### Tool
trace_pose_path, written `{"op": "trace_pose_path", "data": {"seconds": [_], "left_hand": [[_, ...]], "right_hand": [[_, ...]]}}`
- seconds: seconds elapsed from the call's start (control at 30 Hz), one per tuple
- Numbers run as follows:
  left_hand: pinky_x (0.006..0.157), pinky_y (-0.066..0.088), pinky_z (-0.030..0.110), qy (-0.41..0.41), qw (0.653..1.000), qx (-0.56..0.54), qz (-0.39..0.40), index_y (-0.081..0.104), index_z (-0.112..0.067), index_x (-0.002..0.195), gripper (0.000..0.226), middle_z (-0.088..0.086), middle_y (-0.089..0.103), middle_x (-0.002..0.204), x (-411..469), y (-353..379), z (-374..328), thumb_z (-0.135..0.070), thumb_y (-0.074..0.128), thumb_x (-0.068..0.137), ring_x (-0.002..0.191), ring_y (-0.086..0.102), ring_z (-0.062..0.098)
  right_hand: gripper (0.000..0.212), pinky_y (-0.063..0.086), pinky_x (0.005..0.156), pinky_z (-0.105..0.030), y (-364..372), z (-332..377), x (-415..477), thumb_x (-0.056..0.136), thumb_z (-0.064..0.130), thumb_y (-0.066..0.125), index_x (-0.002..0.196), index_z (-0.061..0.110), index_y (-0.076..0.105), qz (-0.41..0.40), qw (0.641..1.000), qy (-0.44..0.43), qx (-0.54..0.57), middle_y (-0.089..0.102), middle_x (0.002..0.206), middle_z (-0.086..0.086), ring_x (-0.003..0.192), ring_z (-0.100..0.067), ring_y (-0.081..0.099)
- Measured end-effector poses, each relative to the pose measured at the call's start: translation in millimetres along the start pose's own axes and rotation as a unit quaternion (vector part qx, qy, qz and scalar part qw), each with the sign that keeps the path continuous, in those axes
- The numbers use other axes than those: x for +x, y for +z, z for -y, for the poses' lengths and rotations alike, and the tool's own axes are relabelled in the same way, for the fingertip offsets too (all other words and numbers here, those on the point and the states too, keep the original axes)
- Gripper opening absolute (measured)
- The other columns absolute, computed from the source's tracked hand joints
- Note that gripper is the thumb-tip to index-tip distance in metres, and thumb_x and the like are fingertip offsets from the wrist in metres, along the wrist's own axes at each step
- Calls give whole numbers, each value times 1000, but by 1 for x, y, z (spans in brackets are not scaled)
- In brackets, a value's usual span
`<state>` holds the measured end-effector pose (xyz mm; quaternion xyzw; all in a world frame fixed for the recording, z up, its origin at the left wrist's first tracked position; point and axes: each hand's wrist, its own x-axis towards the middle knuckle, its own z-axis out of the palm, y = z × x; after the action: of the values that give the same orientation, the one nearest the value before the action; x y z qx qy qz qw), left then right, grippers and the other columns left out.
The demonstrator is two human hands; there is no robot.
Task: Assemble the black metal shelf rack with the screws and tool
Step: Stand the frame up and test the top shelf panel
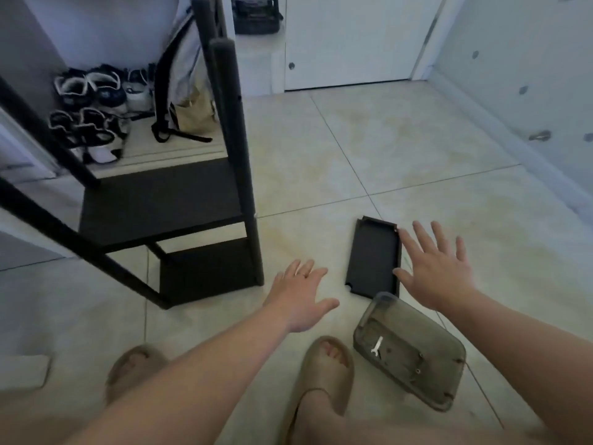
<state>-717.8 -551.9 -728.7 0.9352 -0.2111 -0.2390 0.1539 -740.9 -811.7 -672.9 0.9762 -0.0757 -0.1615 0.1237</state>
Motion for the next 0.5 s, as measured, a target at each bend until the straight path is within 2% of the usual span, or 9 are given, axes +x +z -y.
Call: {"op": "trace_pose_path", "data": {"seconds": [0.2, 0.4, 0.5], "left_hand": [[121, 12, 47, -7, 996, -27, 82, 16, -31, 158, 78, -3, 7, 168, 92, 54, -19, -68, 40, 93, 154, 1, 23], [119, 24, 39, -77, 973, -167, 136, 20, -25, 158, 81, -2, 21, 165, 162, 106, -20, -61, 52, 93, 150, 22, 21], [115, 28, 37, -130, 951, -241, 144, 21, -25, 157, 84, -2, 24, 164, 184, 126, -16, -62, 56, 91, 147, 30, 21]], "right_hand": [[74, 2, 124, -57, 73, -19, 88, 103, 61, 22, 160, 30, -14, 80, 995, 27, 51, -19, 169, 4, 155, -29, -20], [76, 5, 124, -55, 149, -26, 157, 103, 62, 24, 161, 31, -13, 117, 989, 28, 85, -11, 171, 4, 157, -26, -13], [80, 13, 124, -55, 185, -26, 178, 103, 63, 29, 161, 28, -13, 123, 980, 60, 144, -4, 171, 2, 157, -27, -4]]}}
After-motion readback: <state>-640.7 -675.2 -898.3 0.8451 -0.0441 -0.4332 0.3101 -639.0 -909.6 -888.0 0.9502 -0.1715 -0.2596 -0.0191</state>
